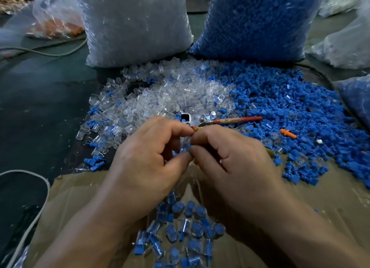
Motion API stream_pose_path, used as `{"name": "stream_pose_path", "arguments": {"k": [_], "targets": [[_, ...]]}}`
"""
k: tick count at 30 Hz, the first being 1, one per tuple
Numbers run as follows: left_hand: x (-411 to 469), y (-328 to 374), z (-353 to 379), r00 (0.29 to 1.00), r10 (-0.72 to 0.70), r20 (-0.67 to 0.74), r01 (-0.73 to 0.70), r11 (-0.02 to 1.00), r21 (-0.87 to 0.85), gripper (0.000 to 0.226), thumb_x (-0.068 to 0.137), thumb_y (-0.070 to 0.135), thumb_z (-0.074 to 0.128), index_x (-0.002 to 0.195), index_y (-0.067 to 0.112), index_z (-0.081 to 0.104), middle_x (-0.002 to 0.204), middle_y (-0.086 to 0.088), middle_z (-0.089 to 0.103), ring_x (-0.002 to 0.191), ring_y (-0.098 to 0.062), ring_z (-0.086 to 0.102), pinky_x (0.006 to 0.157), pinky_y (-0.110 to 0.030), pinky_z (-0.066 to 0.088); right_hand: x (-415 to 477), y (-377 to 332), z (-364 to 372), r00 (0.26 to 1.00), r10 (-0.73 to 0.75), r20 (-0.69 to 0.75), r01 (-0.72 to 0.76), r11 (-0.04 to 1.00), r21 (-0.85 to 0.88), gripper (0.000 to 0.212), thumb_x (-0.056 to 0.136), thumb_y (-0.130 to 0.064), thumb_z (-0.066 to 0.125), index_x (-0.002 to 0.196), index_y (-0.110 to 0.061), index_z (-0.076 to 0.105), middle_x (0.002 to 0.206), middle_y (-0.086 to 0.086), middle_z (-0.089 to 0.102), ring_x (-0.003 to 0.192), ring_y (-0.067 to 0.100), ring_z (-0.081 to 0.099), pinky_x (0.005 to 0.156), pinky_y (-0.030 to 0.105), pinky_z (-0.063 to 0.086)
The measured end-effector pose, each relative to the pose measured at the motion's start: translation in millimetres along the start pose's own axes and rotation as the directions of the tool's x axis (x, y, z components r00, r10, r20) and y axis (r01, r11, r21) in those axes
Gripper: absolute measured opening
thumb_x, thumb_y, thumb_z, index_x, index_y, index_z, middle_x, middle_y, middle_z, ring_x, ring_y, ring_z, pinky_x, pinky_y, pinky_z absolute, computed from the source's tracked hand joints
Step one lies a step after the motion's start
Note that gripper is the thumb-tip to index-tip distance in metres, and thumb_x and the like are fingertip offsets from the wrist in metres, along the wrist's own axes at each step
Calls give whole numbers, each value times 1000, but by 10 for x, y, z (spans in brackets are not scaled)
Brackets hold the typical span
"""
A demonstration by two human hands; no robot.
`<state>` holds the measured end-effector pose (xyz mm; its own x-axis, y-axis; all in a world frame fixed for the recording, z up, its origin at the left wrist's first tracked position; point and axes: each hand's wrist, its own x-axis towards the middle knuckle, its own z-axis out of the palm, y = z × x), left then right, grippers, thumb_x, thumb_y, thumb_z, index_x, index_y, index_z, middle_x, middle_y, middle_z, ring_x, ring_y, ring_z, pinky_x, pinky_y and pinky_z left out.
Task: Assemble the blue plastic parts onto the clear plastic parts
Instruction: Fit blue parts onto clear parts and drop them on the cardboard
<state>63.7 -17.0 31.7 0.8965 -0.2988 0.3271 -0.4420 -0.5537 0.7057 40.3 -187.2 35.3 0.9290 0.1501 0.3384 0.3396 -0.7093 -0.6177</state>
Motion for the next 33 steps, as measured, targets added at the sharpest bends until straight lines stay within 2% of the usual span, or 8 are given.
{"name": "stream_pose_path", "arguments": {"k": [6, 9, 15, 17, 19, 22, 27, 33], "targets": [[-16, 45, -44, 981, -165, 103, 188, 935, -301, 22, 73, 46, 71, 94, 42, 66, 86, 9, 73, 69, -11, 72, 57, -18, 58, -4, 16, 13, 998, -65, 9, 65, 996, -63, 29, 98, -38, 41, 99, -18, 62, 87, -5, 59, 77, 16, 56, 64, 40, 47], [8, 19, -32, 966, -233, 113, 259, 886, -386, 23, 68, 41, 71, 91, 41, 69, 83, 7, 75, 70, -11, 73, 59, -20, 58, -3, 2, 28, 997, -69, 29, 71, 994, -83, 33, 98, -38, 38, 99, -15, 61, 88, -3, 59, 77, 19, 55, 65, 42, 47], [10, -39, -15, 948, -310, 69, 314, 891, -328, 15, 79, 28, 73, 87, 40, 70, 74, 8, 74, 61, -8, 71, 53, -16, 55, 26, -1, 3, 986, -144, 84, 156, 975, -161, 31, 95, -29, 44, 115, -15, 63, 109, 0, 64, 97, 19, 59, 78, 39, 53], [15, -81, -32, 933, -358, 50, 353, 873, -338, 14, 80, 29, 71, 88, 40, 70, 74, 6, 74, 62, -9, 71, 54, -17, 55, 62, 60, -58, 995, -61, 82, 85, 940, -331, 43, 92, -38, 44, 130, -21, 54, 125, -2, 59, 115, 18, 52, 97, 40, 49], [16, -114, -59, 912, -404, 72, 396, 819, -415, 20, 85, 17, 70, 87, 36, 71, 74, 0, 74, 63, -14, 71, 55, -18, 55, 101, 164, -163, 982, 132, 132, -47, 859, -510, 62, 87, -52, 48, 143, -29, 34, 143, -3, 42, 134, 21, 35, 113, 45, 32], [20, -107, -79, 878, -446, 173, 465, 711, -527, 26, 88, 5, 68, 83, 30, 73, 72, -8, 73, 61, -19, 69, 55, -22, 55, 126, 347, -262, 922, 336, 192, -139, 751, -645, 71, 86, -67, 46, 143, -33, 20, 151, 0, 27, 141, 27, 23, 116, 47, 21], [44, -104, -73, 847, -482, 225, 515, 635, -576, 23, 89, 7, 67, 79, 27, 73, 72, -10, 72, 54, -18, 63, 49, -23, 52, 181, 416, -278, 933, 315, 174, -122, 731, -671, 65, 83, -69, 43, 137, -35, 32, 138, -5, 39, 126, 24, 35, 106, 43, 32], [95, -108, -73, 825, -489, 283, 550, 581, -600, 30, 91, 3, 63, 77, 27, 74, 66, -10, 69, 52, -18, 60, 45, -22, 50, 224, 525, -288, 925, 321, 202, -118, 750, -651, 72, 82, -72, 43, 142, -38, 24, 147, -8, 34, 135, 21, 31, 112, 45, 23]]}}
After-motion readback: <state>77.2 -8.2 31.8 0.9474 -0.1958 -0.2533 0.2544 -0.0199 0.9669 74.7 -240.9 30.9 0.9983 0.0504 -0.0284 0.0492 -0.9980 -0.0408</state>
